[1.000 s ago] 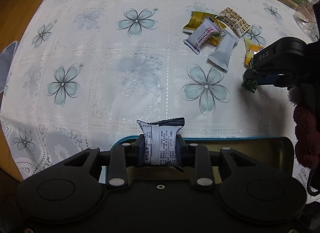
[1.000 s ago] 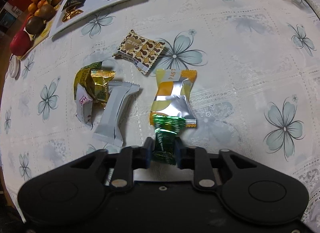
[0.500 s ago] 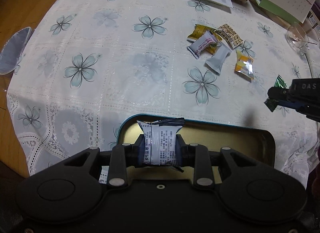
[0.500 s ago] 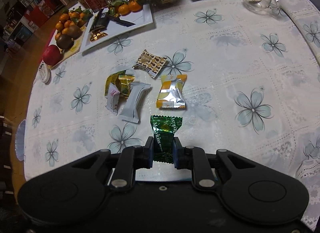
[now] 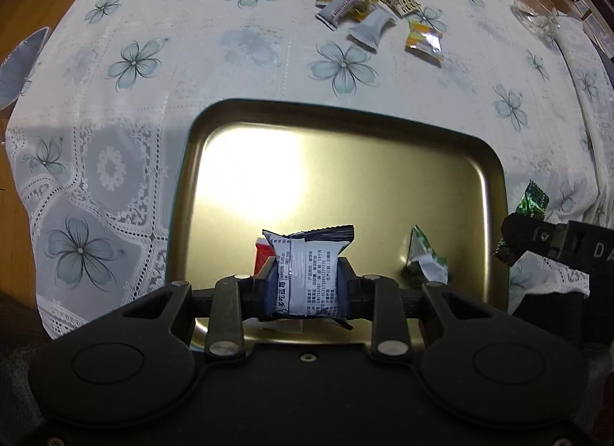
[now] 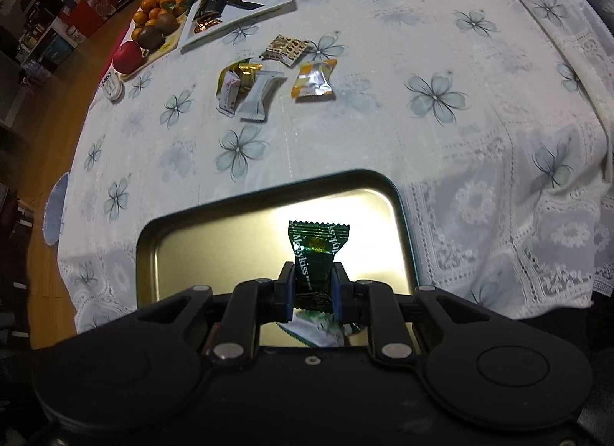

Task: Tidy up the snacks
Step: 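Carry both snacks to the tray and open both tools to release them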

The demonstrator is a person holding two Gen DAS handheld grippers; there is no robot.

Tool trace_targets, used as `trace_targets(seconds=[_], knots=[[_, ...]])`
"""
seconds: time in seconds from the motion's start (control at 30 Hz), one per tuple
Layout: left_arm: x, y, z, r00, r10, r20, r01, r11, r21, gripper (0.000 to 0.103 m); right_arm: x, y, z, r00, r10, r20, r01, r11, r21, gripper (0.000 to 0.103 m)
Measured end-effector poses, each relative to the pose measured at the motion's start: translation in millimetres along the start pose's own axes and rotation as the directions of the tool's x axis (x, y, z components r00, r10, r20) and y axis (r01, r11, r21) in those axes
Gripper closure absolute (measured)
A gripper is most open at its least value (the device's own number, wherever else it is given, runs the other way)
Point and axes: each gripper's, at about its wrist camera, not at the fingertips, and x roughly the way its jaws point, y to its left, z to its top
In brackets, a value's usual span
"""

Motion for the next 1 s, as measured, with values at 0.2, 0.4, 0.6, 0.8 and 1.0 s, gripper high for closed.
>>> trace_targets(seconds=[0.2,0.4,0.6,0.8,1.0], knots=[[-1.3,-18.4,-27.4,1.0,0.022,0.016,-0.023,0.999,0.038,0.064,-8.2,-26.1,-45.0,1.0,-0.019,-0.017,0.02,0.997,0.069,0.083],[-1.4,-28.5,-40.8,0.996,0.078,0.038,-0.081,0.994,0.075,0.064,-13.7,-35.7,-61.8,0.999,-0.028,-0.023,0.03,0.997,0.072,0.083],[-4.9,-32.4,-40.7,0.993,0.099,0.059,-0.103,0.991,0.081,0.064,-18.3,-32.9,-61.8,1.0,-0.027,-0.01,0.028,0.998,0.064,0.083],[-9.3,-30.5,-39.3,0.992,0.099,0.083,-0.105,0.992,0.071,0.061,-22.3,-28.7,-57.2,1.0,-0.026,0.004,0.026,0.998,0.057,0.082],[-7.2,-27.6,-39.6,0.993,0.1,0.064,-0.105,0.992,0.071,0.059,-24.0,-24.0,-54.9,1.0,-0.016,0.013,0.015,0.999,0.049,0.082]])
